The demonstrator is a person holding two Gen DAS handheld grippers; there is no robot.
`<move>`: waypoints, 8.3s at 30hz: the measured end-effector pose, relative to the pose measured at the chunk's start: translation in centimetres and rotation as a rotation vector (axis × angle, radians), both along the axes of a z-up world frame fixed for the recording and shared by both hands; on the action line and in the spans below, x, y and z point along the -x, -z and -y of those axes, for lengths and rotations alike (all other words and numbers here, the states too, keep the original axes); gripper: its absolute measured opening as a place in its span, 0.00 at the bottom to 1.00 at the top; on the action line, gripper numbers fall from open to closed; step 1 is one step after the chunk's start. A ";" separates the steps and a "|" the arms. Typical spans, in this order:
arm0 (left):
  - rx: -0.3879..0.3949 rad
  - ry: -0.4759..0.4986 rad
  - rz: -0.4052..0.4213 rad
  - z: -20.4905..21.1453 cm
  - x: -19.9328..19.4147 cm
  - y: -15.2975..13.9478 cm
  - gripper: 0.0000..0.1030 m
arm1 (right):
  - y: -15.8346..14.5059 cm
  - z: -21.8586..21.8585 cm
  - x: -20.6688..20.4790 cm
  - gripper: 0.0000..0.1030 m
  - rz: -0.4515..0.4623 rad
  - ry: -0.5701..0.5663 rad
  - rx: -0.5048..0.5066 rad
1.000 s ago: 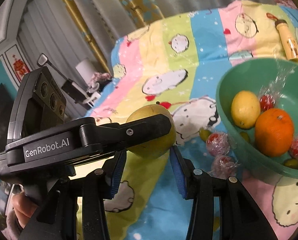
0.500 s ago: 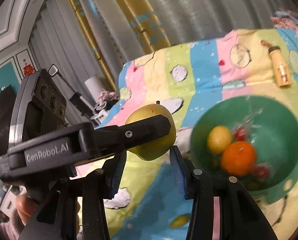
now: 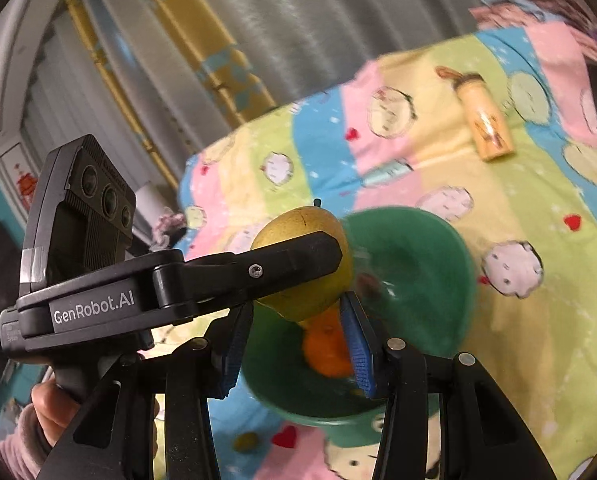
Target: Organize fruits
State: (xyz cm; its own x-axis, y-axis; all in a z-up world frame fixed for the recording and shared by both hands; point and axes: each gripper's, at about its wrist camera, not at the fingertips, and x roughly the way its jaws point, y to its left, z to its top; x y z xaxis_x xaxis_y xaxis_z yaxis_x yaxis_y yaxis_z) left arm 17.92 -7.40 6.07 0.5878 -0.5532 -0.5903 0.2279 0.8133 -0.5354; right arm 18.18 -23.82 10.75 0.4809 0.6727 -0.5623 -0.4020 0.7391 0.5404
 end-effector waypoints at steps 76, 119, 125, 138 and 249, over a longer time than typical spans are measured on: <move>-0.188 -0.438 -0.062 -16.4 13.4 5.3 0.99 | 2.9 -9.2 7.4 0.69 -0.039 -0.287 0.173; -0.218 -0.443 -0.147 -17.4 13.0 7.5 1.00 | 6.4 -12.7 9.6 0.54 -0.067 -0.387 0.371; -0.206 -0.449 -0.150 -17.5 12.8 7.5 1.00 | 6.9 -15.1 10.6 0.46 -0.063 -0.430 0.330; -0.234 -0.418 -0.145 -16.8 12.6 7.7 1.00 | 7.2 -14.0 9.9 0.20 -0.072 -0.412 0.312; -0.069 -0.004 0.236 -6.1 13.8 0.3 0.17 | 0.4 0.2 6.0 0.20 0.014 -0.150 -0.075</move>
